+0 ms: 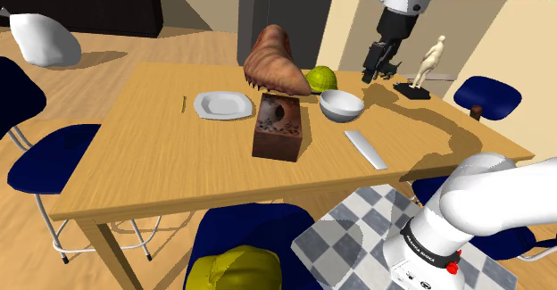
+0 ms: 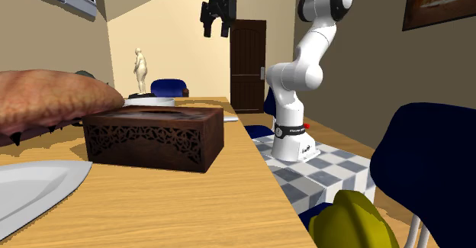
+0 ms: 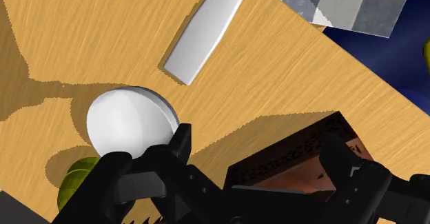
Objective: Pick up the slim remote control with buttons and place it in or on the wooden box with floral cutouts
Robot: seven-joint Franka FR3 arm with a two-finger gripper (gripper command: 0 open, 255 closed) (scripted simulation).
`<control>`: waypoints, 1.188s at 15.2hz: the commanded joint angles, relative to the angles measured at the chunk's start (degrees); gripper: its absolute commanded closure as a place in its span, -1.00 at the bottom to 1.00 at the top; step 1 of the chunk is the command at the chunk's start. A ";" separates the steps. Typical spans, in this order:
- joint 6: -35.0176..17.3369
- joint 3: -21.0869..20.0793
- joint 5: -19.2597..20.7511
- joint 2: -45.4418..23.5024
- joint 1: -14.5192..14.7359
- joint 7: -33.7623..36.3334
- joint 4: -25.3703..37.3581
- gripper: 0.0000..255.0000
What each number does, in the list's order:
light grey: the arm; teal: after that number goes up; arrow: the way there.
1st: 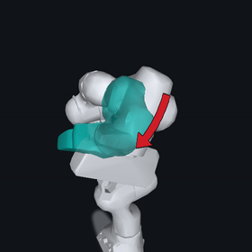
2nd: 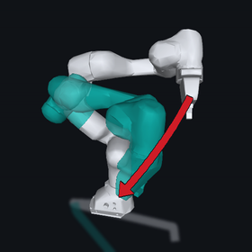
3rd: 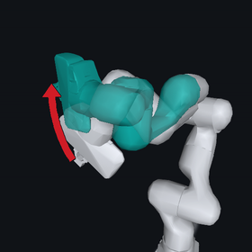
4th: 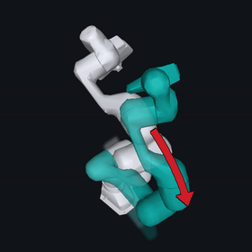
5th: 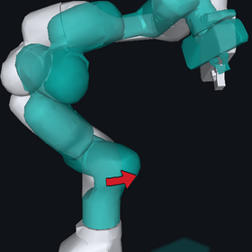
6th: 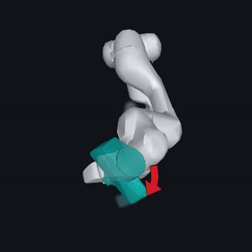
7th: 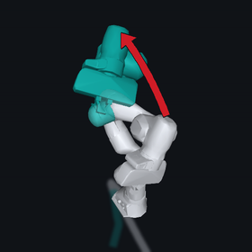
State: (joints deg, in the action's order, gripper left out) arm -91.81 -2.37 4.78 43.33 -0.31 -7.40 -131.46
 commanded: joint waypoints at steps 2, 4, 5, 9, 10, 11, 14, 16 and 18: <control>-1.41 0.51 0.02 0.29 -0.61 0.73 -1.84 -1.00; -4.27 1.52 0.08 0.76 -1.85 2.16 -5.44 -1.00; -5.71 2.03 0.11 0.93 -2.49 2.87 -7.20 -1.00; -11.67 4.06 0.31 1.16 -5.18 5.65 -13.95 -1.00; -13.21 4.58 0.37 1.09 -5.87 6.32 -15.56 -1.00; -14.78 5.09 0.44 0.97 -6.58 6.99 -17.15 -1.00; -19.67 6.66 0.67 0.22 -8.76 8.94 -21.74 -1.00; -23.12 7.73 0.83 -0.62 -10.25 10.19 -24.64 -1.00; -26.75 8.82 1.01 -1.79 -11.76 11.39 -27.39 -1.00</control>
State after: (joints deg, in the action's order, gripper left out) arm -116.36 6.07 5.84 42.40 -11.43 3.08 -157.43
